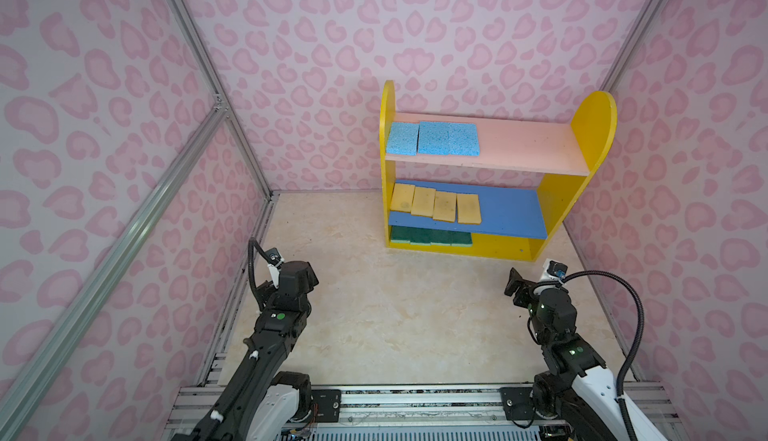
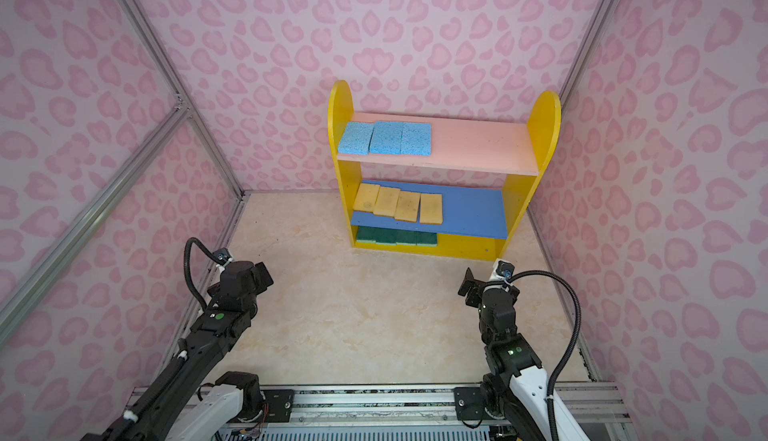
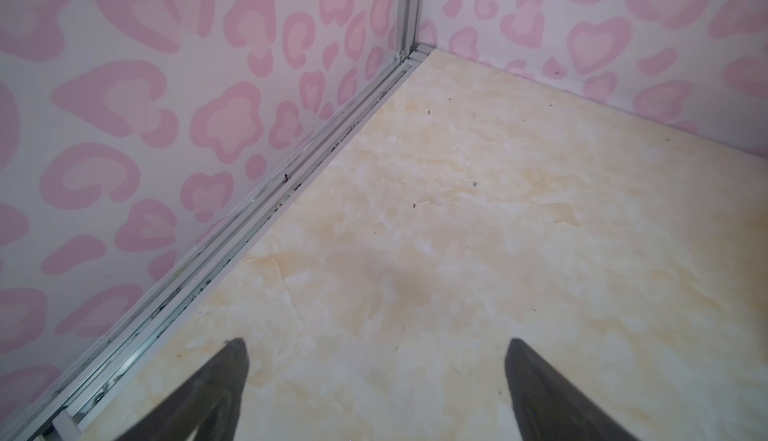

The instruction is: Place and organize the cleaning sponges onto the shelf

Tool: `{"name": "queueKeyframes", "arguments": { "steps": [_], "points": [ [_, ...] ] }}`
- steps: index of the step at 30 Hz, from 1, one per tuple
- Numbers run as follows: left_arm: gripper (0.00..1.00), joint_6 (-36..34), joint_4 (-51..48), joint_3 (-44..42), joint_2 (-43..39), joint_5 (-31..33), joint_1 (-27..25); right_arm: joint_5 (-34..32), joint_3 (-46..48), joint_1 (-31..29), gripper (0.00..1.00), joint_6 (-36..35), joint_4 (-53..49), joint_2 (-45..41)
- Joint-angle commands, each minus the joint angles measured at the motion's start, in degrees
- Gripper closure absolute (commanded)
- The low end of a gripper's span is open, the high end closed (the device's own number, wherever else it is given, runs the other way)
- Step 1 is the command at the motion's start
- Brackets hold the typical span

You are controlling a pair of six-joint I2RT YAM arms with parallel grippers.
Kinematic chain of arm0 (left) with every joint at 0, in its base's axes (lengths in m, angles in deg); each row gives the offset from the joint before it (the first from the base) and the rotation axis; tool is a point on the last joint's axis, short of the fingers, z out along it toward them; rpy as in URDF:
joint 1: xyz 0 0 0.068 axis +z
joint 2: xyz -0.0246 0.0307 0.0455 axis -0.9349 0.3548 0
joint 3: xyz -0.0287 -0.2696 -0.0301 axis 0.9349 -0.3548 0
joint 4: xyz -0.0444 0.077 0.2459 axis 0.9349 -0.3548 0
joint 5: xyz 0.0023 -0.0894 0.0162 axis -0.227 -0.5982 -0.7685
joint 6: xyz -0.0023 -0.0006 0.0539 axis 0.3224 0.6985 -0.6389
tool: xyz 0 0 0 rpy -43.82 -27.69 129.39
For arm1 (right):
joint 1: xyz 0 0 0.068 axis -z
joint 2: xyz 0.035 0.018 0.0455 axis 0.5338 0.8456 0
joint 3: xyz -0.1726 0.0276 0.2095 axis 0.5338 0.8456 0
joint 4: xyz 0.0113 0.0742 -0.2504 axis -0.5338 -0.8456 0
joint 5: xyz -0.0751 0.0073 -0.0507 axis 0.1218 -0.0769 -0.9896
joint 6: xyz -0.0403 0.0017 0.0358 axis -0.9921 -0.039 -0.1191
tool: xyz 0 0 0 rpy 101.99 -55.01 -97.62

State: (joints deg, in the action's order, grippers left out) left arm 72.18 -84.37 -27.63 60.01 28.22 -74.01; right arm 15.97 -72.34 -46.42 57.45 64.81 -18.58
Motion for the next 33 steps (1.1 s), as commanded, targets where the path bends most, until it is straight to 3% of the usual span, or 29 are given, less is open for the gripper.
{"name": "queueKeyframes", "arguments": {
  "steps": [1,4,12,16,21,29,33],
  "points": [
    [0.03,-2.5,8.0,-0.1,5.1,-6.5,3.8,0.1,1.7,2.2,0.02,-3.1,11.8,5.2],
    [0.03,-5.4,13.5,-0.7,9.0,-6.4,4.4,-0.4,0.3,4.4,0.02,-1.9,16.3,11.5],
    [0.03,-8.6,28.2,-2.8,16.3,-7.6,4.4,-5.7,-1.8,5.7,0.02,-11.2,27.5,26.2],
    [0.03,-11.1,35.1,-3.0,20.0,-8.7,4.4,-9.7,3.6,5.8,0.02,-12.6,41.5,30.3],
    [0.02,-11.9,46.6,-6.1,22.3,-10.0,4.5,-14.4,12.6,6.0,0.02,-12.1,66.0,36.2],
    [0.02,-13.8,60.9,-11.1,26.7,-12.8,5.2,-13.5,10.3,5.8,0.02,-17.7,85.6,55.1],
    [0.01,-14.9,64.4,-12.2,28.1,-15.4,5.0,-13.3,7.2,1.3,0.02,-22.0,74.4,51.3]
  ]
}}
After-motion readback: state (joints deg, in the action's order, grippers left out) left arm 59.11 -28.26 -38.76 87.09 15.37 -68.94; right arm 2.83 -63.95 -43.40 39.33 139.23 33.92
